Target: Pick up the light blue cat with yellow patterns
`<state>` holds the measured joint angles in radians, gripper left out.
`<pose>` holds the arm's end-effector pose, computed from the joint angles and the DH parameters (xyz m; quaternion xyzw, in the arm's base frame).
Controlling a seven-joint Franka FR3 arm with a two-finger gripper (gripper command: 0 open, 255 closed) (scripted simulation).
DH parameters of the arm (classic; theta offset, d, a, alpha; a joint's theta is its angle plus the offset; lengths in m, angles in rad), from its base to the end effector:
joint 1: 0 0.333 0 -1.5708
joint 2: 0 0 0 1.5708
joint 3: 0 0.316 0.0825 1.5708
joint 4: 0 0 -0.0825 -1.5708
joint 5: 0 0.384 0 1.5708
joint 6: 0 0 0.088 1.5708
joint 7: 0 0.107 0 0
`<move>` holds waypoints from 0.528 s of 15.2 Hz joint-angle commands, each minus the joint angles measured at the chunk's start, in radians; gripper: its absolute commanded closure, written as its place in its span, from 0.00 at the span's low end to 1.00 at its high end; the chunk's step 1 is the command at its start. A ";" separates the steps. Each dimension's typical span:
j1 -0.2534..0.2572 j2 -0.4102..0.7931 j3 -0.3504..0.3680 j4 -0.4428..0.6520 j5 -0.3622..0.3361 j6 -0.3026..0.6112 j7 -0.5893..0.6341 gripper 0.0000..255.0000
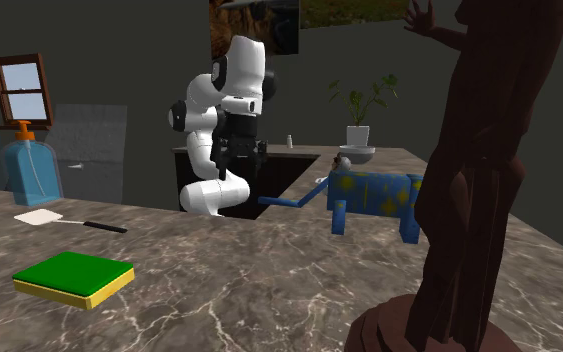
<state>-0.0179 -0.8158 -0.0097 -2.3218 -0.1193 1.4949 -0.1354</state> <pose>0.2905 -0.0226 0.6095 0.9971 0.0511 -0.0100 0.0553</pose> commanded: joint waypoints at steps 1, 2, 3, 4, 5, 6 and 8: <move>0.000 0.000 0.000 0.000 0.000 0.000 0.000 0.00; 0.009 0.038 0.000 0.026 0.005 0.013 -0.011 0.00; 0.017 0.076 0.000 0.054 0.009 0.025 -0.022 0.00; 0.026 0.113 -0.001 0.082 0.014 0.035 -0.034 0.00; 0.034 0.150 0.000 0.111 0.019 0.044 -0.045 0.00; 0.043 0.187 0.000 0.142 0.024 0.052 -0.057 0.00; 0.058 0.260 0.002 0.205 0.034 0.065 -0.081 0.00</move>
<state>0.0320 -0.6009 -0.0088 -2.1554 -0.0905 1.5513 -0.2036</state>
